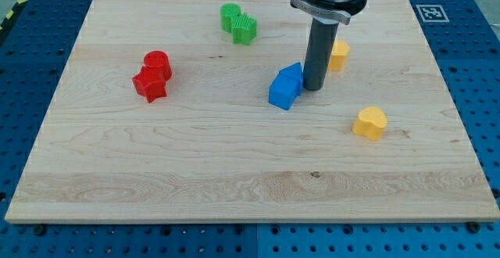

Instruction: Move the yellow hexagon to the yellow heart

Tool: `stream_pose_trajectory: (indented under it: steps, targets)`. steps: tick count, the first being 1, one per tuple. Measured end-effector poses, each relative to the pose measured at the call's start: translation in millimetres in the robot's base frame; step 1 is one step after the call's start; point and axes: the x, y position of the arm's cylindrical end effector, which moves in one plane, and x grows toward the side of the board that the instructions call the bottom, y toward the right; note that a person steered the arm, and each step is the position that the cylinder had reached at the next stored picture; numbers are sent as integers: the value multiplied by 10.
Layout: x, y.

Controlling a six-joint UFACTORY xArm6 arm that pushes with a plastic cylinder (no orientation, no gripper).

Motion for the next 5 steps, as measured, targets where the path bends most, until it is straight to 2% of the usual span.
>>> stream_pose_trajectory:
  steps: [3,5]
  targets:
    - [-82,931]
    - [-938,881]
